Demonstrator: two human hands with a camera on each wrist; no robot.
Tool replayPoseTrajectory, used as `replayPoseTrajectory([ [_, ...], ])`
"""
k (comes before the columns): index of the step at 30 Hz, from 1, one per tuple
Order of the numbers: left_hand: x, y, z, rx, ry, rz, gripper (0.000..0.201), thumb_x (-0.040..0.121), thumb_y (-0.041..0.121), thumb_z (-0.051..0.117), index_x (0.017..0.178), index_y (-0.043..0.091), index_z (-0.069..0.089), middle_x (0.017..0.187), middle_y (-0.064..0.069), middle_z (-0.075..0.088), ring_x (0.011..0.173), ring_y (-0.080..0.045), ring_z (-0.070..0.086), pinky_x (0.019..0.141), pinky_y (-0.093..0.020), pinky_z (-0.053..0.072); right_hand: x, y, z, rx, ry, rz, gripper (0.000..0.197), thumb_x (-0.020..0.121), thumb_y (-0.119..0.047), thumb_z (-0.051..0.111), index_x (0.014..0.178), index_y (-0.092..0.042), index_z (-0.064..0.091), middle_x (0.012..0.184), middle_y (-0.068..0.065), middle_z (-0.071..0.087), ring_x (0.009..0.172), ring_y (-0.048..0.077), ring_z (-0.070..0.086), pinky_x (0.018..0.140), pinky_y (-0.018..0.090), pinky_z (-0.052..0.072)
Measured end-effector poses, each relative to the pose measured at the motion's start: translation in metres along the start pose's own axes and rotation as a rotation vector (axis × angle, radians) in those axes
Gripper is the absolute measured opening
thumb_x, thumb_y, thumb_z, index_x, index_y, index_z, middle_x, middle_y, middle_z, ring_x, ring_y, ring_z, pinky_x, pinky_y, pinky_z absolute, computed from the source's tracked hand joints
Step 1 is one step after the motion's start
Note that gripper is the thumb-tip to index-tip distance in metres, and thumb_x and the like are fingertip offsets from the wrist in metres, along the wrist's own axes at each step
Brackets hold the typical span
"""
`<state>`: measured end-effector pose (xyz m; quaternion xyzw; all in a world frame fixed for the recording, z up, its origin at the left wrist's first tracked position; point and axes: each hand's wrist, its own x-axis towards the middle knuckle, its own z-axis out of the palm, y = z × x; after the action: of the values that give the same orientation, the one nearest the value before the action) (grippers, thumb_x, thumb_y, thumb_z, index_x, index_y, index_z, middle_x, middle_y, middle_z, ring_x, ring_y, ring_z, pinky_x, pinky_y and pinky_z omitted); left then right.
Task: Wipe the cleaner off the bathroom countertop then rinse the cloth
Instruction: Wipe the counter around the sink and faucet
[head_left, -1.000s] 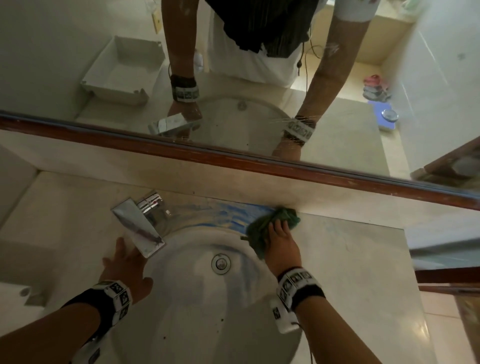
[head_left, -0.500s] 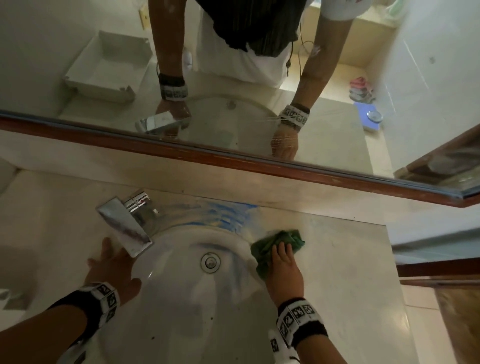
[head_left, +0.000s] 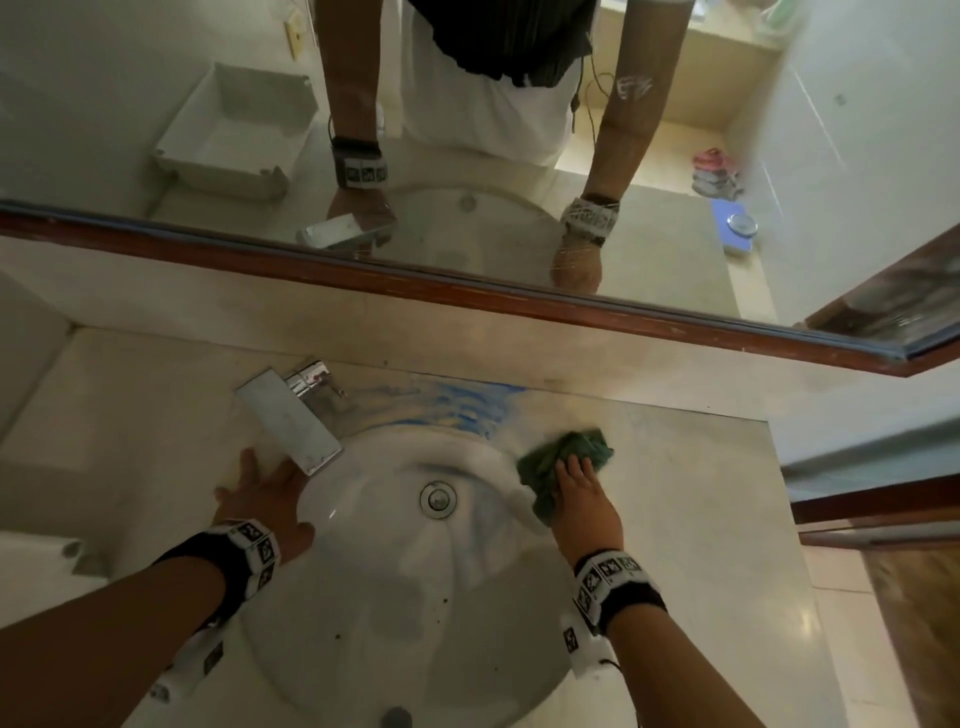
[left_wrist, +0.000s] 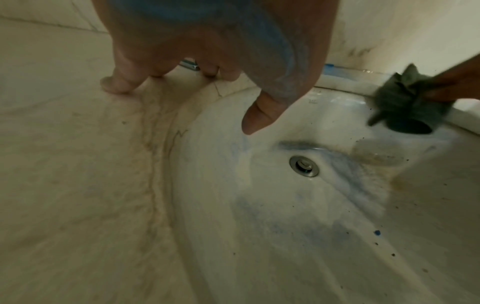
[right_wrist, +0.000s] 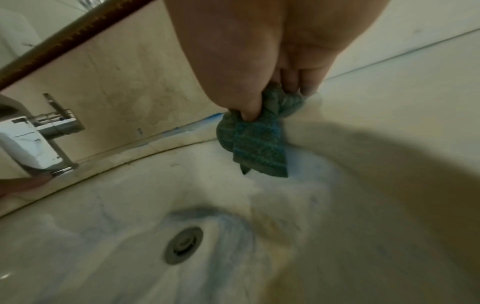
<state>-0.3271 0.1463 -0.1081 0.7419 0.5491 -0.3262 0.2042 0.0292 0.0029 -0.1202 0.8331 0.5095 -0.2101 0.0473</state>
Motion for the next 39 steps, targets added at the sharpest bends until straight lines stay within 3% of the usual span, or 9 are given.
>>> replayPoseTrajectory([
  [5,-0.001,-0.005,-0.002,0.026,-0.025,0.037,0.089,0.088,0.055,0.050,0.154,0.031,-0.005,0.161,0.009,-0.005,0.145,-0.043,-0.013,0.113,-0.063,0.021,-0.049,0.028,0.015,0.052,-0.024,0.135,0.060,0.101,-0.029,0.042,0.155,-0.016,0.019,0.163,0.005,0.008,0.150,0.020,0.005,0.118,0.029,0.019],
  [9,-0.003,-0.013,-0.001,0.026,-0.048,0.070,0.092,0.090,0.054,0.049,0.153,0.031,-0.013,0.160,0.012,-0.017,0.146,-0.040,-0.014,0.115,-0.060,0.019,-0.023,0.015,0.008,0.009,-0.004,0.127,0.064,0.097,-0.033,0.050,0.152,-0.009,0.027,0.160,0.011,0.021,0.148,0.028,0.015,0.116,0.035,0.028],
  [15,-0.005,-0.016,0.012,0.038,-0.036,0.083,0.094,0.089,0.054,0.049,0.152,0.031,-0.017,0.158,0.014,-0.025,0.146,-0.038,-0.015,0.114,-0.058,0.020,0.006,-0.030,-0.016,0.110,0.038,0.084,0.040,0.098,-0.026,0.047,0.133,-0.007,0.051,0.142,0.014,0.043,0.129,0.031,0.044,0.098,0.039,0.044],
  [20,-0.010,-0.024,0.021,0.039,-0.009,0.116,0.094,0.087,0.053,0.050,0.153,0.031,-0.014,0.157,0.013,-0.027,0.147,-0.034,-0.013,0.116,-0.053,0.021,-0.017,-0.050,-0.020,0.642,0.190,0.242,0.026,0.100,-0.022,0.047,0.108,-0.010,0.068,0.107,0.015,0.068,0.101,0.034,0.062,0.084,0.030,0.046],
  [23,-0.011,-0.027,0.023,0.021,-0.002,0.118,0.090,0.089,0.052,0.049,0.154,0.031,-0.010,0.158,0.013,-0.026,0.148,-0.031,-0.014,0.117,-0.051,0.021,-0.037,-0.055,-0.022,1.262,0.201,0.346,0.017,0.098,-0.016,0.054,0.094,-0.012,0.070,0.098,0.013,0.070,0.099,0.034,0.064,0.090,0.041,0.053],
  [26,-0.014,-0.024,0.021,0.053,-0.016,0.112,0.088,0.091,0.052,0.046,0.154,0.030,-0.010,0.158,0.010,-0.026,0.148,-0.032,-0.014,0.117,-0.050,0.022,-0.055,-0.052,-0.024,1.953,0.000,0.381,0.027,0.100,-0.020,0.048,0.117,-0.005,0.063,0.117,0.022,0.066,0.112,0.035,0.062,0.099,0.048,0.049],
  [28,-0.014,-0.020,0.018,0.058,-0.026,0.099,0.087,0.091,0.054,0.046,0.154,0.030,-0.008,0.158,0.009,-0.026,0.147,-0.034,-0.013,0.116,-0.051,0.023,-0.063,-0.049,-0.026,2.165,-0.116,0.379,0.036,0.103,-0.026,0.041,0.129,-0.006,0.055,0.127,0.022,0.061,0.119,0.038,0.057,0.096,0.047,0.052],
  [34,-0.008,-0.008,0.020,0.022,-0.016,0.040,0.087,0.088,0.060,0.044,0.154,0.033,-0.006,0.158,0.011,-0.026,0.147,-0.034,-0.013,0.113,-0.056,0.023,-0.076,-0.043,-0.022,2.270,-0.165,0.372,0.043,0.100,-0.030,0.041,0.134,-0.006,0.051,0.135,0.022,0.056,0.125,0.038,0.053,0.101,0.046,0.048],
  [39,-0.006,-0.010,0.022,0.021,0.016,0.041,0.088,0.087,0.061,0.044,0.153,0.034,-0.008,0.158,0.011,-0.026,0.147,-0.035,-0.011,0.112,-0.056,0.025,-0.079,-0.042,-0.008,2.039,0.013,0.490,0.032,0.090,0.004,0.056,0.122,0.001,0.058,0.117,0.025,0.065,0.097,0.036,0.068,0.072,0.038,0.060],
])
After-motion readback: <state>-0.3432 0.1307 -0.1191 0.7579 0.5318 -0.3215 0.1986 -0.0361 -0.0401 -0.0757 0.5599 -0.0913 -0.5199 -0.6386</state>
